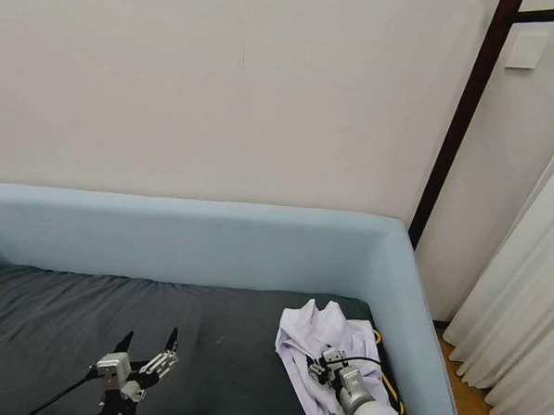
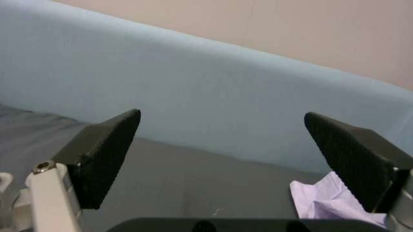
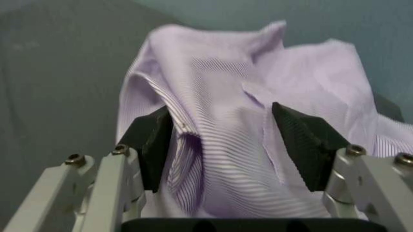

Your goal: Pick up the clothes from the sofa and hang them on the clothes hanger.

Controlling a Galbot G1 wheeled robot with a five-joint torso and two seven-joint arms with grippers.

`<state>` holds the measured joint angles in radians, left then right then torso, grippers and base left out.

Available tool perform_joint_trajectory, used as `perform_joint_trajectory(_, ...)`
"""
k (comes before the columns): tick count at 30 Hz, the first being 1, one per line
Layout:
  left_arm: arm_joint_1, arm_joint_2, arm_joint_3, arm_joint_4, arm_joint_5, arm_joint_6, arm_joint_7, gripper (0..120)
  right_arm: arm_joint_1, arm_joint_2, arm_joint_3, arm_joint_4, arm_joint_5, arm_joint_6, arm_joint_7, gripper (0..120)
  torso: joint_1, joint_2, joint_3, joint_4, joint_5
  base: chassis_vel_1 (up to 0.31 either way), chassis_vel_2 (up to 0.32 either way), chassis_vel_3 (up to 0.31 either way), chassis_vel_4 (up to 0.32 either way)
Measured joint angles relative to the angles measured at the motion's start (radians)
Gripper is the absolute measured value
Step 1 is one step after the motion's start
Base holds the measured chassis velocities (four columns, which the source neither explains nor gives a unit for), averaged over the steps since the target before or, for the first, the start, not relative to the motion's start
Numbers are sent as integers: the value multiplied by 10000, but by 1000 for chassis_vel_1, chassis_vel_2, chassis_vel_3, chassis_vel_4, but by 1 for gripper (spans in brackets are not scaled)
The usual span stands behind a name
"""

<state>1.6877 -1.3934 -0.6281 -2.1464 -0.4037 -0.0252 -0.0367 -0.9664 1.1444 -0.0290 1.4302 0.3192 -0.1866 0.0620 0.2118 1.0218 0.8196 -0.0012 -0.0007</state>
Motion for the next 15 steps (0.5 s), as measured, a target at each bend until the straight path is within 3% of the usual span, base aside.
perform_joint_trajectory(2,-22,-3,13,43,23,0,-2,100,-19,-57,12,150,68,45,-107,61,0,0,1,0,0,0,0,0,0)
perform_joint_trajectory(5,-48,-40,80,122,101,0,-2,100,-62,-218,122,510,280,130,-327,76,0,0,1,1,0,0,0,0,0)
perform_joint_trajectory(9,-63,-53,94,145,127,0,2,100,-80,-463,249,742,457,121,-484,88,0,0,0,1,1,0,0,0,0)
perform_joint_trajectory(11,-63,-63,94,142,133,0,1,100,-92,-683,391,794,460,-196,-484,97,0,0,1,2,2,0,0,0,0)
perform_joint_trajectory(15,-55,-80,89,119,140,0,1,100,-190,-1065,614,882,440,-906,-677,100,0,0,1,0,1,0,0,0,0)
